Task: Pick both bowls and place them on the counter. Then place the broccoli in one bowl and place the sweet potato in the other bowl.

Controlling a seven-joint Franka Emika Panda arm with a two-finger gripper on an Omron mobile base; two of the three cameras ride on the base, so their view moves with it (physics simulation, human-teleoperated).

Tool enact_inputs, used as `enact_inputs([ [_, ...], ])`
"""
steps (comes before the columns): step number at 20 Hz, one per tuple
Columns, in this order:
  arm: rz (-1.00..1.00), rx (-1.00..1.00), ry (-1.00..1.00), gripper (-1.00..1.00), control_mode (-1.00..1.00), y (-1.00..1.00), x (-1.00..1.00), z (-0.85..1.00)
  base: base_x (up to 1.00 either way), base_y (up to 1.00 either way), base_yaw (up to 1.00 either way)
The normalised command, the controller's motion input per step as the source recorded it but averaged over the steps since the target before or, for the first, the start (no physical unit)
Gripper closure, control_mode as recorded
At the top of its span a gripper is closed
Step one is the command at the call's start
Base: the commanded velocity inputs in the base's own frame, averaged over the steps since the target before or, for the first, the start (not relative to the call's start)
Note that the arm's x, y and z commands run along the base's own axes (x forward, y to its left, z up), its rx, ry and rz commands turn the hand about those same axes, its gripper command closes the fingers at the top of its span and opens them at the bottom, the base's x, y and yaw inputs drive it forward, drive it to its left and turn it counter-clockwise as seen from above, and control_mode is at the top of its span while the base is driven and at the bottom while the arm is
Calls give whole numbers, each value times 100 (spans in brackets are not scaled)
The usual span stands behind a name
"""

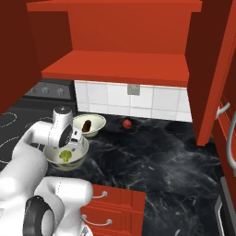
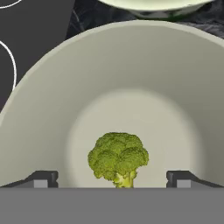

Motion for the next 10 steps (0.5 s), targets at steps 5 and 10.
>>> enact_inputs([
  [5, 0, 1, -6, -100, -100, -27, -39, 45, 0, 0, 0],
  [10, 0, 1, -15, -100, -100, -34, -42, 48, 0, 0, 0],
])
